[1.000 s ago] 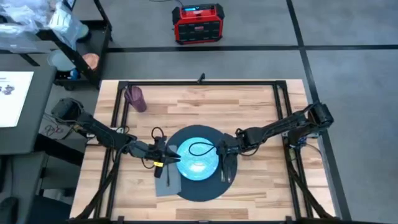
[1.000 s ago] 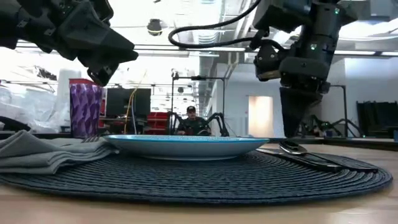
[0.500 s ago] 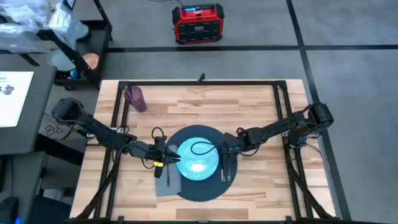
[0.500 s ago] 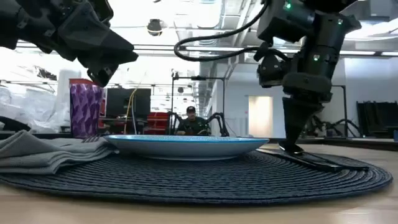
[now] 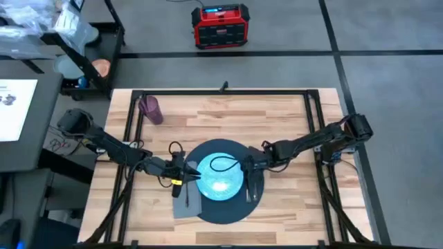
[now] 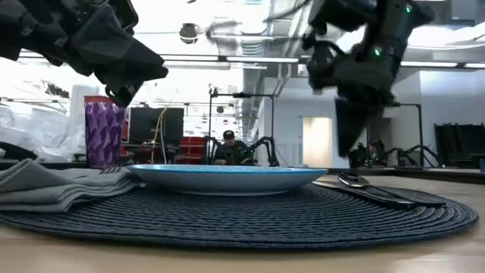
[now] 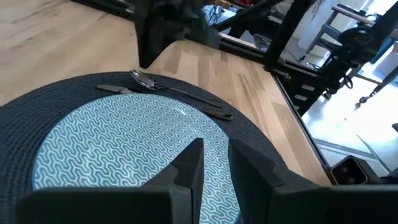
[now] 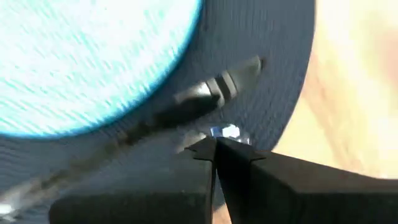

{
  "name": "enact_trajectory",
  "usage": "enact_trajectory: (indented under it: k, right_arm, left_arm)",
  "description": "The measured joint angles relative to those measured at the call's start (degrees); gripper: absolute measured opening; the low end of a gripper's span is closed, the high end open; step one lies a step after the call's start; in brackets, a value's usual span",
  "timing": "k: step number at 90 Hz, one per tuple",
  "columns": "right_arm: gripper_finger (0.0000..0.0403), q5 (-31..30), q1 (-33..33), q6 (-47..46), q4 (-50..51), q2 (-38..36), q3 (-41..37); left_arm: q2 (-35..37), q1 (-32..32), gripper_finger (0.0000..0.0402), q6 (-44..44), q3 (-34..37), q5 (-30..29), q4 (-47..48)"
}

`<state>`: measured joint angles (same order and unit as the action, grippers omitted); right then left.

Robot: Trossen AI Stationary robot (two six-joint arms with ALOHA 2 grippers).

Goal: Set table place
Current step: Move the purple cup to the top right of the table

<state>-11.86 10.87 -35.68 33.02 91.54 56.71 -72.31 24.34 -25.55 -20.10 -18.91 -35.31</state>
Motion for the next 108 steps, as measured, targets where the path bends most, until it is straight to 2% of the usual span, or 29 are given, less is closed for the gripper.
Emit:
enact_trajectory:
  k: [16, 29, 36, 57, 65, 72, 87, 101, 108]
  right_arm:
    - [0.0, 0.74, -1.15, 3.5, -2.91, -5.61, 1.31]
    - [0.0, 12.47, -6.71, 9.94, -9.46, -5.37, 1.31]
    - [0.0, 15.95, -9.84, 11.77, -12.3, -3.54, 1.31]
    - [0.0, 16.33, -16.35, 16.41, -13.9, -0.58, 2.78]
    - [0.0, 15.92, -17.92, 17.98, -13.37, -0.77, 2.8]
    - [0.0, 12.85, -19.38, 18.27, -12.53, -1.23, 2.82]
    - [0.0, 11.49, -22.19, 18.0, -12.98, -1.87, -0.54]
    - [0.0, 11.48, -21.24, 13.56, -15.15, -2.83, -6.02]
    - [0.0, 9.89, -19.74, 10.61, -20.08, -4.02, -9.71]
  left_arm:
    - [1.86, -0.03, 0.0056, 0.85, 0.02, -0.2, 3.61]
    - [8.82, -1.81, 0.0056, 0.03, 0.04, -0.44, 14.35]
    - [14.53, -3.65, 0.0056, -0.66, 0.0, -0.64, 21.52]
    - [35.48, -12.77, 0.0056, -1.42, -0.37, -4.32, 45.24]
    - [41.94, -17.07, 0.0056, -3.25, -3.41, -4.95, 55.69]
    - [45.28, -20.28, 0.0056, -4.26, -7.29, -6.84, 63.43]
    - [45.54, -25.74, 0.0056, -2.11, -16.72, -9.21, 77.65]
    - [39.88, -29.25, 0.0056, -0.56, -26.27, -9.27, 89.08]
    - [36.49, -30.12, 0.0056, 1.63, -30.72, -8.91, 93.23]
